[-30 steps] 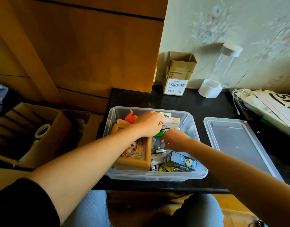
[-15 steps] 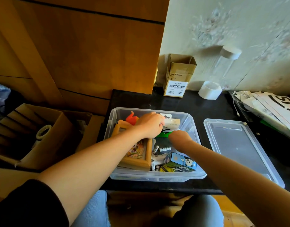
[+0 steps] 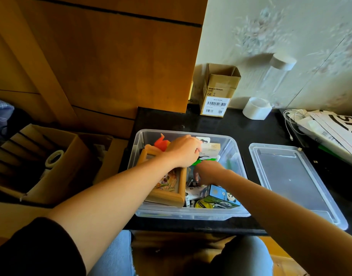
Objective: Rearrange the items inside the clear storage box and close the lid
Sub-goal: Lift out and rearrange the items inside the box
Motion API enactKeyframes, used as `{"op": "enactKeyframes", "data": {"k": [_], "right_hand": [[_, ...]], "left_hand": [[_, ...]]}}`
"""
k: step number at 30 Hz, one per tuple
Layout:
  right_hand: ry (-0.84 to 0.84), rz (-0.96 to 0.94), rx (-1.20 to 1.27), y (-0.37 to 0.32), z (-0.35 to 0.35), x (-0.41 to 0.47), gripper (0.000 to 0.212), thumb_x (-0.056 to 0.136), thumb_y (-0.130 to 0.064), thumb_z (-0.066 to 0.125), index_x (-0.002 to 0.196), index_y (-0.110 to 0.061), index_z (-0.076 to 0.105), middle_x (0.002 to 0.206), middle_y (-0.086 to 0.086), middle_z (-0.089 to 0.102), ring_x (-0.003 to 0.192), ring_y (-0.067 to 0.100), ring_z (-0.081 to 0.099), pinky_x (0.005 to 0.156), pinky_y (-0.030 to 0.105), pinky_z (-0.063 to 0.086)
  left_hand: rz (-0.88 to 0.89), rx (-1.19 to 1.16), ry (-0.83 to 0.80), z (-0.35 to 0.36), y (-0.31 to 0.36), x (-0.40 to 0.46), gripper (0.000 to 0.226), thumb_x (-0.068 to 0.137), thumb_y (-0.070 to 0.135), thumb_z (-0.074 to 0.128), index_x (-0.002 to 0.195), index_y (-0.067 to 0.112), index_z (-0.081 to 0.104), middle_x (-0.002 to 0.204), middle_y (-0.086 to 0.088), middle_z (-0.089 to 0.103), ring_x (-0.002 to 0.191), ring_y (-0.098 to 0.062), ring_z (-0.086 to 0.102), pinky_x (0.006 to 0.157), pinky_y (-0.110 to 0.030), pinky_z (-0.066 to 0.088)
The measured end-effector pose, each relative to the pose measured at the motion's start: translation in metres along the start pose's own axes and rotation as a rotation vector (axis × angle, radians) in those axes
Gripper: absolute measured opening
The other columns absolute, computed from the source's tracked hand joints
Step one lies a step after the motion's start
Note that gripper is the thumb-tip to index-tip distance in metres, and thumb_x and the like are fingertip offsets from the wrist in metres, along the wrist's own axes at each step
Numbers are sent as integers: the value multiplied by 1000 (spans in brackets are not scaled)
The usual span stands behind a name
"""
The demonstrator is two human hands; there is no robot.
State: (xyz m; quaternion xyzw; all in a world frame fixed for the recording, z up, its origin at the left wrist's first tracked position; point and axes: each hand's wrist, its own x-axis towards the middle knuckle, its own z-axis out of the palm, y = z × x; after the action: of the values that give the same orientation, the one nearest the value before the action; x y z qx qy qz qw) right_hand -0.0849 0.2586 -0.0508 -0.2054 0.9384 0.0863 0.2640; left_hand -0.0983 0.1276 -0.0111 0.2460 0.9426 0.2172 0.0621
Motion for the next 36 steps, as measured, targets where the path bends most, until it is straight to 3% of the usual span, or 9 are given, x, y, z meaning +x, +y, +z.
{"op": "enactKeyframes", "data": {"k": [5, 12, 24, 27, 31, 33, 36], "right_hand": [[30, 43, -127, 4, 4, 0, 18, 90, -13, 54, 102, -5, 64, 105, 11, 65, 95, 27, 61, 76, 31, 48], [149, 217, -182, 21, 14, -5, 30, 92, -9, 55, 122, -6, 56, 117, 11, 61, 105, 25, 59, 87, 32, 49], [226, 262, -100, 22, 11, -3, 29, 92, -11, 55, 120, -5, 58, 115, 11, 63, 104, 25, 62, 88, 32, 50], [216, 163, -66, 19, 7, -3, 24, 91, -11, 56, 114, -7, 62, 109, 10, 65, 99, 25, 62, 86, 33, 51], [125, -128, 10, 7, 5, -3, 25, 87, -26, 61, 112, -27, 65, 104, 1, 67, 96, 20, 62, 85, 34, 53], [92, -189, -24, 4, 4, -3, 31, 86, -27, 62, 116, -35, 63, 107, -2, 67, 97, 19, 61, 83, 34, 54], [77, -204, -82, 4, 0, -2, 28, 88, -28, 59, 114, -33, 66, 108, -2, 68, 96, 20, 61, 82, 33, 54]], "left_hand": [[-3, -3, 2, 2, 0, 0, 30, 95, 15, 43, 110, 14, 70, 140, 2, 50, 121, -20, 46, 94, -31, 41], [-12, 8, 17, 6, -2, 1, 29, 94, 16, 45, 107, 18, 70, 137, 2, 52, 118, -20, 48, 88, -29, 42], [11, 13, -29, 1, -1, 2, 31, 94, 16, 43, 99, 16, 73, 143, 4, 48, 123, -22, 44, 98, -33, 37], [9, 15, -44, -2, 0, 1, 32, 94, 16, 42, 100, 15, 73, 144, 4, 47, 122, -23, 45, 97, -33, 37], [6, 1, -55, -3, 1, 0, 32, 96, 17, 42, 106, 15, 72, 145, 4, 45, 127, -23, 42, 102, -33, 34], [-2, 1, -63, -3, 2, 0, 32, 96, 18, 42, 107, 14, 72, 146, 3, 44, 128, -23, 41, 102, -33, 35], [-8, 5, -71, -3, 2, 0, 32, 96, 18, 41, 107, 14, 72, 147, 4, 42, 127, -23, 41, 100, -32, 36]]}}
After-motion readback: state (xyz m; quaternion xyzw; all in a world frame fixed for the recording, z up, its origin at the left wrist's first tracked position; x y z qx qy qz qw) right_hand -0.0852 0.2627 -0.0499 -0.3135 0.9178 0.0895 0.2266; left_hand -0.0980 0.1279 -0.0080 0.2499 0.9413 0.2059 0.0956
